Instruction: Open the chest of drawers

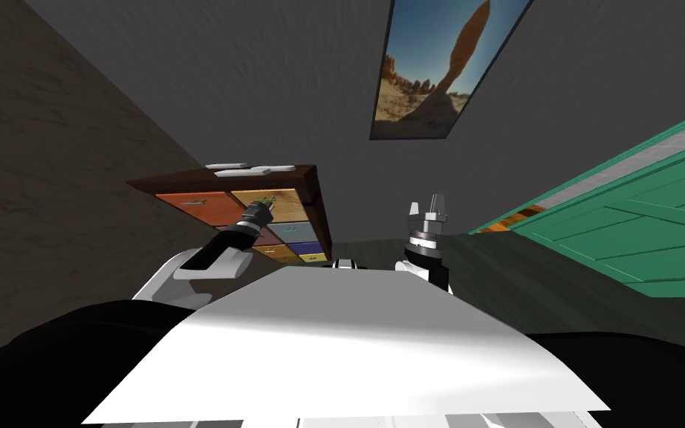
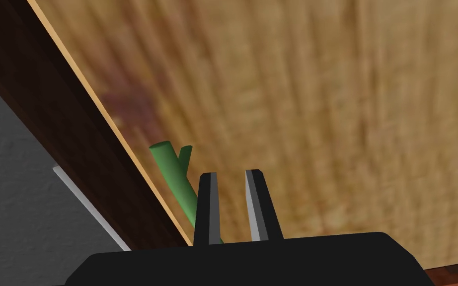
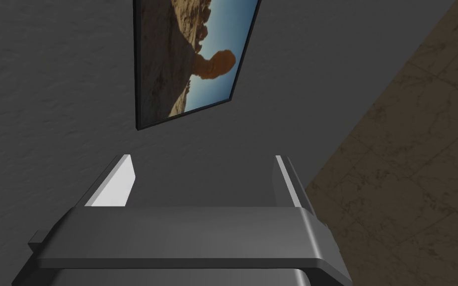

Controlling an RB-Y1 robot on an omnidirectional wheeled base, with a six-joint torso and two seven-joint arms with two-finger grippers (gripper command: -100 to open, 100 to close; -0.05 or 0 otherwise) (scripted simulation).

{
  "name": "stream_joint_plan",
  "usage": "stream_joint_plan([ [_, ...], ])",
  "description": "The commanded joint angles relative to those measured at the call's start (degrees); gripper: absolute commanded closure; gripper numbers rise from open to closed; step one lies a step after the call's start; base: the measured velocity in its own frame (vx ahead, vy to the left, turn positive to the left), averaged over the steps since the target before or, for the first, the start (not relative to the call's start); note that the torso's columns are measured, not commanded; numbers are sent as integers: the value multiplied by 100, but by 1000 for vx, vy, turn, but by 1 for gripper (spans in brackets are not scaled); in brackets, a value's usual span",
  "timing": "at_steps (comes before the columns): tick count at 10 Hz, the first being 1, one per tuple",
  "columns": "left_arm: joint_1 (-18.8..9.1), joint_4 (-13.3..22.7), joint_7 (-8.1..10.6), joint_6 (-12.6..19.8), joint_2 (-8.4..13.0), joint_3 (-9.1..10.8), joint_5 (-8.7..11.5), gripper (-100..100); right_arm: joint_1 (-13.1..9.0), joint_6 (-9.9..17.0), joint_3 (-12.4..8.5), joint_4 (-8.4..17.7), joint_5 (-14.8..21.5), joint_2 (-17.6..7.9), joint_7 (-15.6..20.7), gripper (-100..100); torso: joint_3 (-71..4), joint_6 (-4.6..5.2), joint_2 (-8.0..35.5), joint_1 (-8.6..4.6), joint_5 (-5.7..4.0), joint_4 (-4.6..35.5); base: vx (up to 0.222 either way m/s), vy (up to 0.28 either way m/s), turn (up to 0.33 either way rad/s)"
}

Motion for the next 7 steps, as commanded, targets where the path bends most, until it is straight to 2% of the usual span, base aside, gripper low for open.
stream_joint_plan([
  [1,-64,-19,21,-18,19,151,4,100,1,0,-1,0,0,0,0,0,10,-6,7,-16,4,-6,6,12,-17],
  [2,99,-190,-14,-136,18,15,-12,100,1,0,-1,0,0,0,0,0,24,-9,16,-20,18,-19,69,22,251],
  [5,371,-476,-72,-332,17,-211,-39,100,3,-1,-1,-1,0,-1,0,0,50,-14,48,-16,34,-22,77,13,217],
  [6,480,-590,-96,-410,16,-301,-50,100,2,-1,-1,0,0,0,0,0,55,-14,52,-20,37,-25,63,13,367],
  [7,448,-499,-99,-404,-20,-275,-69,100,1,0,-1,0,0,-1,0,0,54,-9,49,-21,38,-27,27,7,-8],
])
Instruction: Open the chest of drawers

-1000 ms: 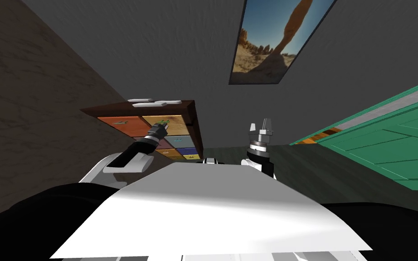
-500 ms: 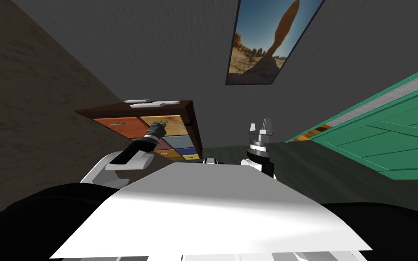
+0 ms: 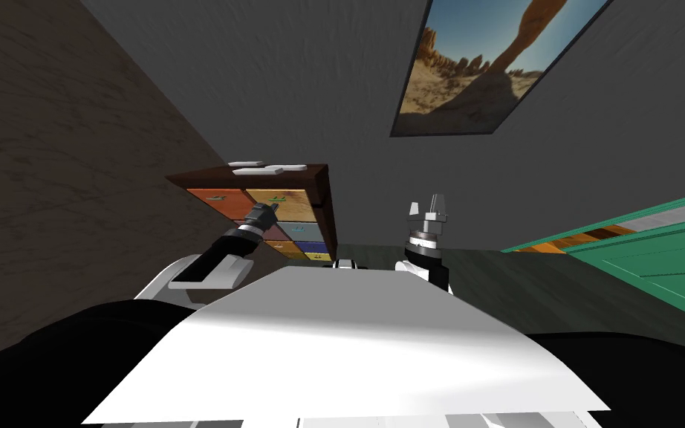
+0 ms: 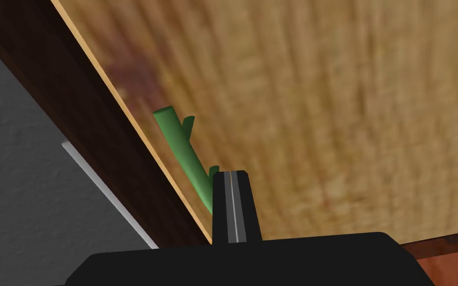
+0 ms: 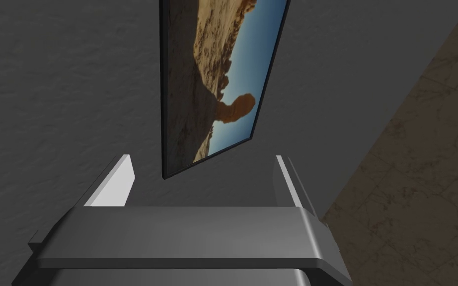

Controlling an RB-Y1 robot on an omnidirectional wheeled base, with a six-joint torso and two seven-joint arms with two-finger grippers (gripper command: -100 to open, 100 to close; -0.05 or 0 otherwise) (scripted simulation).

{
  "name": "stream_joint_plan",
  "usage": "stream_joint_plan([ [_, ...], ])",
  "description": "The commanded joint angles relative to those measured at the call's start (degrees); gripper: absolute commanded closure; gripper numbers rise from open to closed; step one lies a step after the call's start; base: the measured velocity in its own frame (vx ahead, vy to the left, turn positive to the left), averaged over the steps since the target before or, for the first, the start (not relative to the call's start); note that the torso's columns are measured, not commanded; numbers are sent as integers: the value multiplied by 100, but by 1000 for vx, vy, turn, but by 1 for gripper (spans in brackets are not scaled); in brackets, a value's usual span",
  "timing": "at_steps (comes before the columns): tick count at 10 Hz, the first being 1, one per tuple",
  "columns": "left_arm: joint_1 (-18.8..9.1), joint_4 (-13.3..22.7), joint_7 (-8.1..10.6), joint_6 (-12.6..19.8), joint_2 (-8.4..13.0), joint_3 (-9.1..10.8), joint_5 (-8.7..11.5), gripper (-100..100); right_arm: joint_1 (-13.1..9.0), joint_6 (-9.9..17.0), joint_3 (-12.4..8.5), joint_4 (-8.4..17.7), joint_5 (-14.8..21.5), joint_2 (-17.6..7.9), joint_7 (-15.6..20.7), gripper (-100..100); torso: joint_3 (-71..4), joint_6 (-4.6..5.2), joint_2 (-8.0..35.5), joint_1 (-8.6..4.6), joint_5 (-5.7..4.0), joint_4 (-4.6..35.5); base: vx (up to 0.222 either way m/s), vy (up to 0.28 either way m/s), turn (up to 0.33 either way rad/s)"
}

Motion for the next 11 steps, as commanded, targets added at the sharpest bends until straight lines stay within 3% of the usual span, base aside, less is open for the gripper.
stream_joint_plan([
  [1,17,147,12,-16,22,10,15,-100,0,0,0,0,0,0,0,0,1,-2,3,0,1,0,0,0,0],
  [5,50,596,152,67,194,166,138,-100,-1,0,1,0,0,1,0,0,-9,-16,-18,24,16,-14,-4,-4,-15],
  [8,143,746,506,278,635,560,447,-100,-1,0,0,0,0,0,0,0,-21,-6,-31,40,15,-12,-11,-2,-14],
  [11,218,768,723,414,913,802,635,-100,0,0,0,0,0,0,0,0,-9,-4,-14,-1,0,-4,-3,7,-16],
])
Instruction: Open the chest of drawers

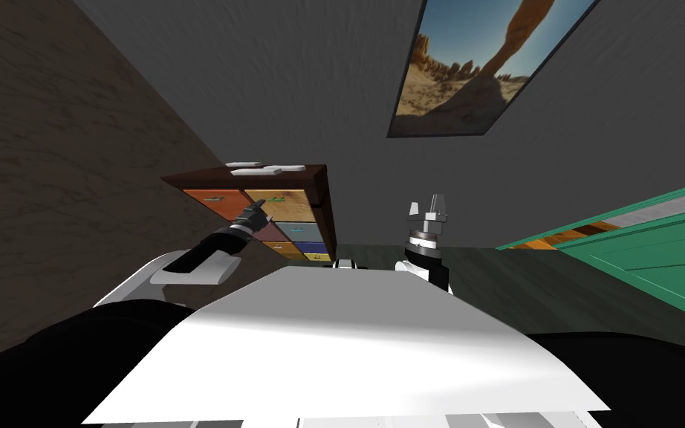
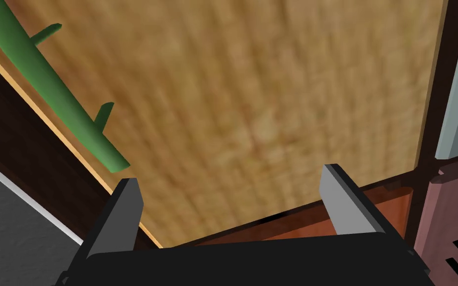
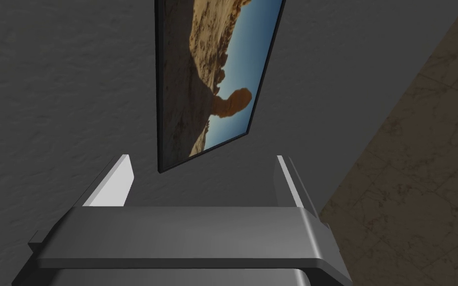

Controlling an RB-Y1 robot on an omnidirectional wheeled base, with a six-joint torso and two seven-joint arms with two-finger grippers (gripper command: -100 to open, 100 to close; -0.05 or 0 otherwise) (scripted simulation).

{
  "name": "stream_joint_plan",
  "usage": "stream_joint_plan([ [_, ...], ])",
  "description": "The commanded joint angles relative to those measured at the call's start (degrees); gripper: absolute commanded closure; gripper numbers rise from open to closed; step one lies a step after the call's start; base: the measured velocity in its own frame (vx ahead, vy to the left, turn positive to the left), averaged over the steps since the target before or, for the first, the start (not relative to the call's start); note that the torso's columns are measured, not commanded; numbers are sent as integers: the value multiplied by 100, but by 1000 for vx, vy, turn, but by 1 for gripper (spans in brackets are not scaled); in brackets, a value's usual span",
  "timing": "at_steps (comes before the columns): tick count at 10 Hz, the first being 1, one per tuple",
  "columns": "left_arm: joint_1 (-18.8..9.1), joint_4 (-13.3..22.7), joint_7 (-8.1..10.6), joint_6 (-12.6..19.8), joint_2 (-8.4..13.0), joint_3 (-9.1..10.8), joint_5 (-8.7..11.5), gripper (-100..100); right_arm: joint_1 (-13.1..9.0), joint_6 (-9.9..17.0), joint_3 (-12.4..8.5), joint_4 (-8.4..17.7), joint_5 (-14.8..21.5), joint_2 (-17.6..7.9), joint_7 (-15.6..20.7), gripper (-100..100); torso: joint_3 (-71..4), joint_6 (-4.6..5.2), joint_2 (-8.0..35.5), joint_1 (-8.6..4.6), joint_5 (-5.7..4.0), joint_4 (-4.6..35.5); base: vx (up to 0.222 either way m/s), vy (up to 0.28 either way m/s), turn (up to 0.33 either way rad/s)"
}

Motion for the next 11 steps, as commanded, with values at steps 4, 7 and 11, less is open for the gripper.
stream_joint_plan([
  [4,175,26,456,344,601,491,371,-100,0,0,0,0,0,0,0,0,5,-1,7,3,1,2,-6,-3,-17],
  [7,366,33,777,573,1048,850,636,-100,0,0,0,0,0,0,0,0,2,-1,3,4,2,1,-6,-1,-18],
  [11,557,-175,1092,799,1488,1202,895,-100,0,0,0,0,0,0,0,0,3,0,4,2,1,1,-5,0,-17],
])
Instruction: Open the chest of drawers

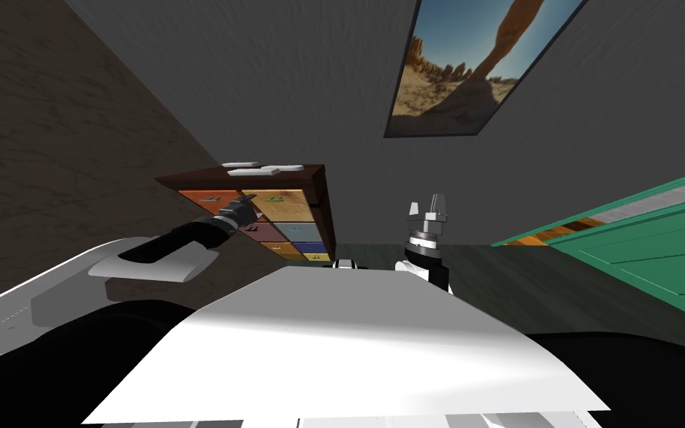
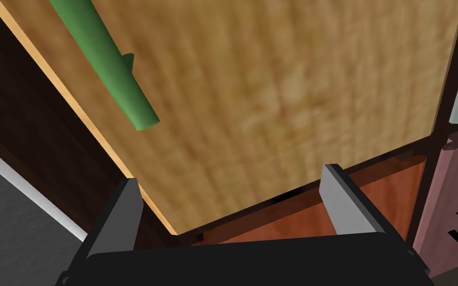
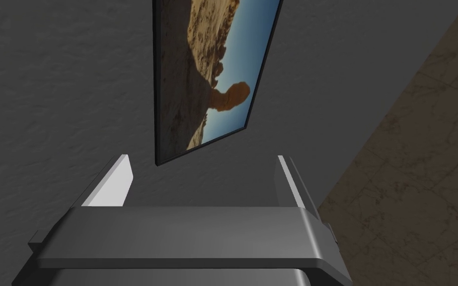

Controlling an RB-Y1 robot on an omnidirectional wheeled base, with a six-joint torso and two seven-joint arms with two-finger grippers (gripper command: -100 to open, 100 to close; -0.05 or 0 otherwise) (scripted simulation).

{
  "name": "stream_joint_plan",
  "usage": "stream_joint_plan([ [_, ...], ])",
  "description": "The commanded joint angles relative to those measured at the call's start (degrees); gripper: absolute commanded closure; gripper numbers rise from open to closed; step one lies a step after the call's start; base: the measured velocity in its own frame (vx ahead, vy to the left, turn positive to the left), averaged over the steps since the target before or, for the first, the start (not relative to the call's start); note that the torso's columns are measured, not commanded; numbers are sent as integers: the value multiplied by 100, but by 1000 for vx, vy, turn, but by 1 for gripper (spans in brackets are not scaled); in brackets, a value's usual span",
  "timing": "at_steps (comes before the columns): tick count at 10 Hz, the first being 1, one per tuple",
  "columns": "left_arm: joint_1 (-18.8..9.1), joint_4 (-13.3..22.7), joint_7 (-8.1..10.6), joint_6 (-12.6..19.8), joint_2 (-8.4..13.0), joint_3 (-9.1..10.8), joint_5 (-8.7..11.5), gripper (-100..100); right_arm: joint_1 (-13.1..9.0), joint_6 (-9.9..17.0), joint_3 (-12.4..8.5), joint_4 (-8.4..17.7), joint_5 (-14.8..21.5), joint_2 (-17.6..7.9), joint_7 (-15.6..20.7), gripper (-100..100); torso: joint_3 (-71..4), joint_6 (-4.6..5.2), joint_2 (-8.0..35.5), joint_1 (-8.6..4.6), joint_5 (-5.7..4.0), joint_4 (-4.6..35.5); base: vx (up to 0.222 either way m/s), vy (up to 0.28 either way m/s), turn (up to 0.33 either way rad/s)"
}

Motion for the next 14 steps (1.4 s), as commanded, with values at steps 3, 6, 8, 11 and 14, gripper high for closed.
stream_joint_plan([
  [3,170,-565,326,253,433,337,245,-100,0,0,0,0,0,0,0,0,1,-1,0,1,1,0,-2,0,-6],
  [6,245,-796,362,290,478,455,318,-100,0,0,0,0,0,0,0,0,0,0,0,1,1,0,0,0,0],
  [8,245,-812,372,302,485,464,325,100,0,0,0,0,0,0,0,0,0,0,-1,3,1,0,0,0,0],
  [11,314,-868,450,280,579,561,374,100,-2,1,0,1,0,0,0,0,33,-1,49,-4,-1,16,-178,-10,45],
  [14,318,-679,446,259,567,562,372,-100,-1,0,0,0,0,0,0,0,-20,1,-35,3,2,-10,-95,-3,16],
])
